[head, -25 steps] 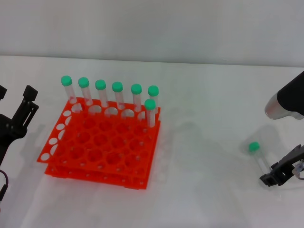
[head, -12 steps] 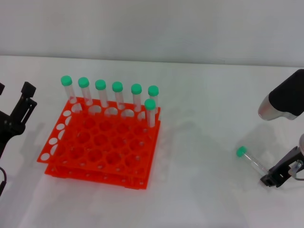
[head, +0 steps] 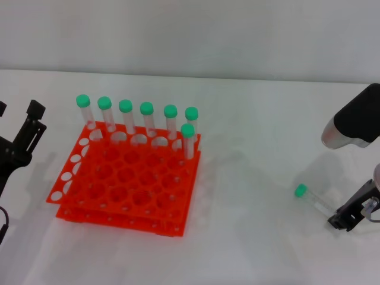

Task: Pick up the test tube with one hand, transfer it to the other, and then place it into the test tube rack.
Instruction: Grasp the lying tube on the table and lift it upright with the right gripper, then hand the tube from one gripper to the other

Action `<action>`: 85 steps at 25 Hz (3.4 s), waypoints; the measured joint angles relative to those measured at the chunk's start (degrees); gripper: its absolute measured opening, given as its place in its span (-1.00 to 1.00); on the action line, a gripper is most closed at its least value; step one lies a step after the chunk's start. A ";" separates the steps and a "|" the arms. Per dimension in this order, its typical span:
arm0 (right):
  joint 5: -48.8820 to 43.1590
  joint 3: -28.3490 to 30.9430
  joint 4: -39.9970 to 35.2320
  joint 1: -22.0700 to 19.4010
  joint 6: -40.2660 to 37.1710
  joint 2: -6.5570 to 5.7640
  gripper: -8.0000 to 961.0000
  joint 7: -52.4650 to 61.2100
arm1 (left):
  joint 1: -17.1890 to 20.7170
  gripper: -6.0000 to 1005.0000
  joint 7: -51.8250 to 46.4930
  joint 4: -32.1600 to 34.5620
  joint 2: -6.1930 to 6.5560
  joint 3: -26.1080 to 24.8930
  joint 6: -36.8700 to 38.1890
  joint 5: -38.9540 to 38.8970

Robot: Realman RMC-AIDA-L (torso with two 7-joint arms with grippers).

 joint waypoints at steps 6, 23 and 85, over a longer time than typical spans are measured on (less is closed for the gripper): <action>0.53 3.09 -4.73 -1.16 -0.73 -0.06 -0.58 -1.04 | -0.03 0.71 -0.62 0.02 0.09 0.15 0.03 0.18; 38.04 13.23 -10.06 -15.55 -18.25 -0.25 -0.58 -37.62 | -2.31 0.71 -38.31 24.20 0.79 0.54 3.64 29.01; 49.14 7.91 -6.24 -13.92 -19.37 -0.26 -0.57 -53.91 | -19.44 -0.32 -44.42 23.00 -0.27 15.52 17.90 32.68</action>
